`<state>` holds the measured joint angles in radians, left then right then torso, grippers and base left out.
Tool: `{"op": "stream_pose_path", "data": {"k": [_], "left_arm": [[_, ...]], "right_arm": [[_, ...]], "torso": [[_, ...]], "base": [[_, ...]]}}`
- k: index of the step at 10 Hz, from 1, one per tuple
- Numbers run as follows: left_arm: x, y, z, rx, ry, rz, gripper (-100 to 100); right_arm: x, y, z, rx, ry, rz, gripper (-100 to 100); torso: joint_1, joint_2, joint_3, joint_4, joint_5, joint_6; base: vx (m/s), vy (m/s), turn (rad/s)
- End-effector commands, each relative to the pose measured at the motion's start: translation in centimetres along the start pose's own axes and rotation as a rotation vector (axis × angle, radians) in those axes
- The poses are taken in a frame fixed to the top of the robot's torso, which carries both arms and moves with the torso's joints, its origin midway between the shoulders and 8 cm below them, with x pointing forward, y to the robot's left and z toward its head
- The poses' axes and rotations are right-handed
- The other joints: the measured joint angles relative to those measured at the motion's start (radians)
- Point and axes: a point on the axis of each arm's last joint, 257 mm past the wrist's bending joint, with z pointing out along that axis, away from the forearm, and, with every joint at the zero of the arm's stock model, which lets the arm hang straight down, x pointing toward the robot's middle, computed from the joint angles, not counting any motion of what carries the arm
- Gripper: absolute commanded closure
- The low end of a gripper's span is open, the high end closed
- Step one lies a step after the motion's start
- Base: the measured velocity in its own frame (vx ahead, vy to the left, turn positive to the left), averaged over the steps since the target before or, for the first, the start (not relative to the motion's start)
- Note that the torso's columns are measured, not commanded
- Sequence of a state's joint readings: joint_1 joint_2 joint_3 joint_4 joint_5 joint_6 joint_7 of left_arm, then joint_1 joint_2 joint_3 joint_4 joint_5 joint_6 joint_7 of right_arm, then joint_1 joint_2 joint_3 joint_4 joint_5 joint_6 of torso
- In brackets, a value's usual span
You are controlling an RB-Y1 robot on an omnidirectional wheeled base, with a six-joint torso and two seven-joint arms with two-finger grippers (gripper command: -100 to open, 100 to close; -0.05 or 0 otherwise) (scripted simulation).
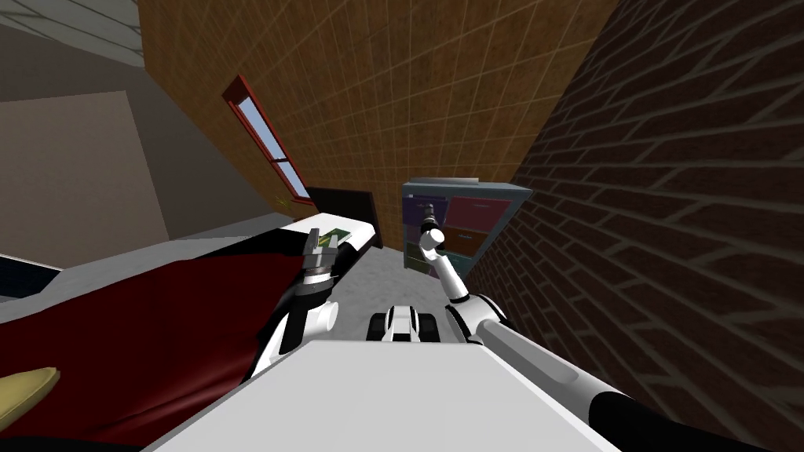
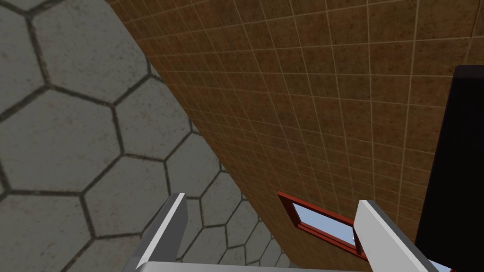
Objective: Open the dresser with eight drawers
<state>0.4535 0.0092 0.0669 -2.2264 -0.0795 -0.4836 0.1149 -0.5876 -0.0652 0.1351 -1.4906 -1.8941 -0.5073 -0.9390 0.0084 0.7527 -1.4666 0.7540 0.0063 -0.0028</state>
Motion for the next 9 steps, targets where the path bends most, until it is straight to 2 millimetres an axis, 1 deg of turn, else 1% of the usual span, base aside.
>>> {"op": "stream_pose_path", "data": {"k": [1,3,4,8,9], "left_arm": [[0.0,0.0,0.0,0.000,0.000,0.000,0],[0.0,0.0,0.0,0.000,0.000,0.000,0],[0.0,0.0,0.0,0.000,0.000,0.000,0],[0.0,0.0,0.0,0.000,0.000,0.000,0],[0.0,0.0,0.0,0.000,0.000,0.000,0]], "right_arm": [[0.0,-2.0,0.5,0.049,0.009,-0.142,100],[0.3,-2.6,0.5,0.070,0.027,-0.190,100],[0.4,-0.5,-0.1,0.019,0.024,-0.125,100],[1.2,-0.7,-0.6,-0.017,0.042,0.100,100],[1.5,-0.2,0.1,-0.037,0.054,0.054,-100]], "torso": [[0.000,0.001,0.001,0.001,0.000,0.000],[0.001,0.003,0.002,0.002,0.000,0.000],[0.000,0.003,0.002,0.002,0.000,0.001],[-0.006,-0.001,0.000,-0.003,-0.003,0.005],[-0.006,0.000,0.000,-0.003,-0.003,0.005]], "base": [[0.004,-0.003,-0.011],[-0.001,0.002,0.006],[-0.016,0.013,-0.015],[-0.067,0.051,-0.029],[-0.065,-0.001,0.116]]}}
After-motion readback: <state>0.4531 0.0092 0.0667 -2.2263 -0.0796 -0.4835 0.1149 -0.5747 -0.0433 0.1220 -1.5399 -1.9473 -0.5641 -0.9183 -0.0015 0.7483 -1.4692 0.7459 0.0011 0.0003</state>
